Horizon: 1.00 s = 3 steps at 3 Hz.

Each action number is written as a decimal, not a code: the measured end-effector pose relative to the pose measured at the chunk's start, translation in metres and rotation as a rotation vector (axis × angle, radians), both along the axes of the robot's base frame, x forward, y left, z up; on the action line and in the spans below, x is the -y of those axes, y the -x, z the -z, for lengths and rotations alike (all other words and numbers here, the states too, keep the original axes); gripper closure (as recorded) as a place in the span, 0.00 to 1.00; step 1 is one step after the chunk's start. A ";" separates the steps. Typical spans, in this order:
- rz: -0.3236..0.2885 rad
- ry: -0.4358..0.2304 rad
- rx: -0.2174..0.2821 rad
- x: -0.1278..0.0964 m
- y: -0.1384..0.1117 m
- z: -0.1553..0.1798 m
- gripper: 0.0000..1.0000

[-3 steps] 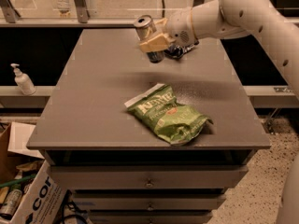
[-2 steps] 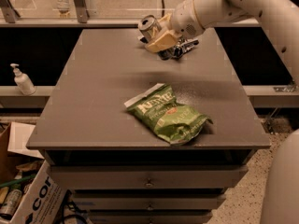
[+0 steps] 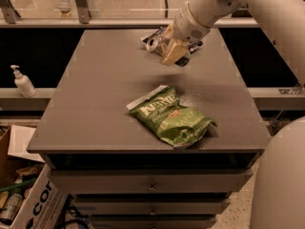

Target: Knock redbull can over

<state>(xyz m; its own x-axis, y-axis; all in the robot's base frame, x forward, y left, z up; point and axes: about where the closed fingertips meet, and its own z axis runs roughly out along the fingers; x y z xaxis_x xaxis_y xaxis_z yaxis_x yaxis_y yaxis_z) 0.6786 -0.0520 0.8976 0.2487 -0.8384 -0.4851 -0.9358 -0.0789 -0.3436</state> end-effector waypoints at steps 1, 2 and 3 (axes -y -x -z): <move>-0.033 0.163 0.011 0.005 0.006 0.025 1.00; -0.090 0.295 0.008 0.005 0.013 0.051 1.00; -0.138 0.374 -0.008 0.004 0.017 0.069 0.82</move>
Offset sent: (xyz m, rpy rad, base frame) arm -0.0203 -0.0091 -0.0724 -0.4424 -0.0114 0.1516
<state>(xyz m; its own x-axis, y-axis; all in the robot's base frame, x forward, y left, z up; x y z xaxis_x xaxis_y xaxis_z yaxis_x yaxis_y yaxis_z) 0.6615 -0.0561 0.8285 0.3693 -0.9164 -0.1545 -0.9100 -0.3228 -0.2601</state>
